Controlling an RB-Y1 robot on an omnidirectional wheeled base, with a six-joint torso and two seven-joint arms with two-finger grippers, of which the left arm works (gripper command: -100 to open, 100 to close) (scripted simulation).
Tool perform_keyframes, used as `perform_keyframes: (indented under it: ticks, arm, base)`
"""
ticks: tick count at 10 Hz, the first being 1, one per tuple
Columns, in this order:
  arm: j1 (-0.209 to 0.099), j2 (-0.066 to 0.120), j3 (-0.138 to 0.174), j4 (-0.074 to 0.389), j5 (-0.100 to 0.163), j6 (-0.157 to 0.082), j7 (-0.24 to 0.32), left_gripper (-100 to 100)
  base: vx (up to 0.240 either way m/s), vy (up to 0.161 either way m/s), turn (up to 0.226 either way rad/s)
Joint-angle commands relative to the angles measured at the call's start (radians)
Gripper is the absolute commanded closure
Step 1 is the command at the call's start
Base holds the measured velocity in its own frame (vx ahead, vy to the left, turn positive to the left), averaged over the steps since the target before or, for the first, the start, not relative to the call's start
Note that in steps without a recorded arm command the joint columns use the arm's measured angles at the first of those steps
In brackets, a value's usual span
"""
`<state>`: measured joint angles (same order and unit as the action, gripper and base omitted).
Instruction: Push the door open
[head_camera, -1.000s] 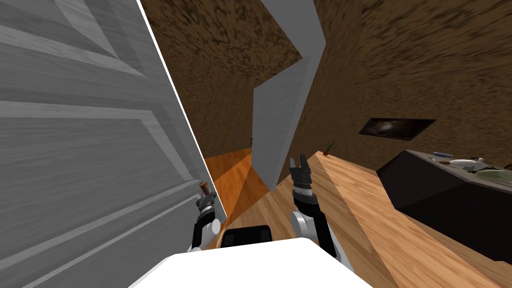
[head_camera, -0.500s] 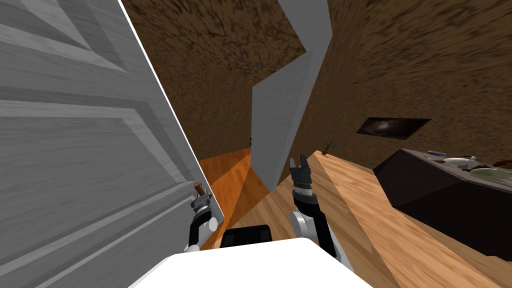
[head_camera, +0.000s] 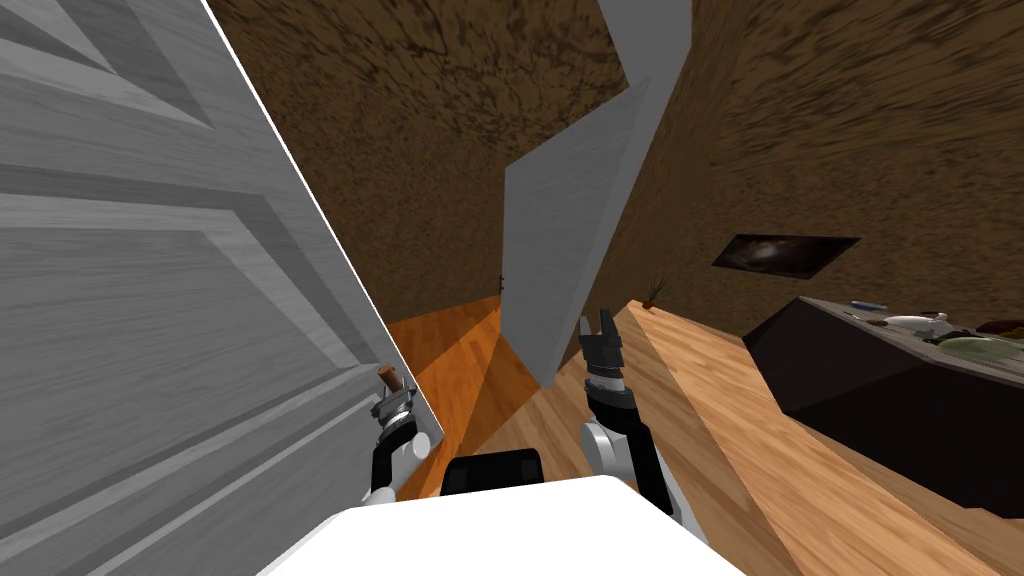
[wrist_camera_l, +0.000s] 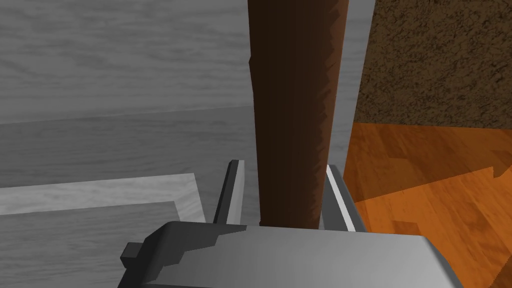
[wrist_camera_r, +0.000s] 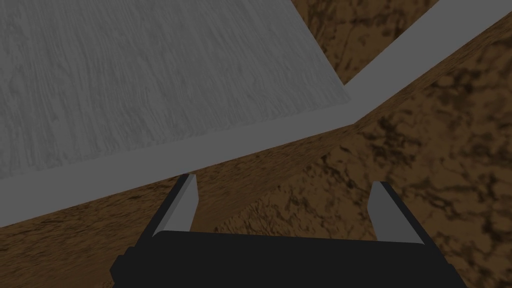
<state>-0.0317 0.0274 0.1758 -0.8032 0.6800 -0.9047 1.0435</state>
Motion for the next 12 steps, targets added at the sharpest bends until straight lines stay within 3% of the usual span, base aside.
perform_keyframes:
  ticks: [1,3,5,8,10,12]
  arm:
    - [0.002,0.013,0.033,0.0,0.001,-0.01,-0.001,100]
    - [-0.007,0.013,0.077,0.006,-0.003,-0.012,-0.001,100]
    - [-0.007,0.013,0.077,0.006,-0.003,-0.012,-0.001,100]
    - [-0.02,0.01,0.143,0.015,-0.009,-0.015,-0.002,100]
    - [-0.02,0.01,0.143,0.015,-0.009,-0.015,-0.002,100]
    - [-0.028,0.006,0.186,0.021,-0.014,-0.017,-0.002,100]
  base:
    - [0.034,0.018,-0.014]
    - [0.07,0.024,-0.044]
    - [0.047,0.019,-0.003]
    - [0.068,0.029,-0.039]
    - [0.052,0.017,0.011]
    - [0.05,0.017,-0.039]
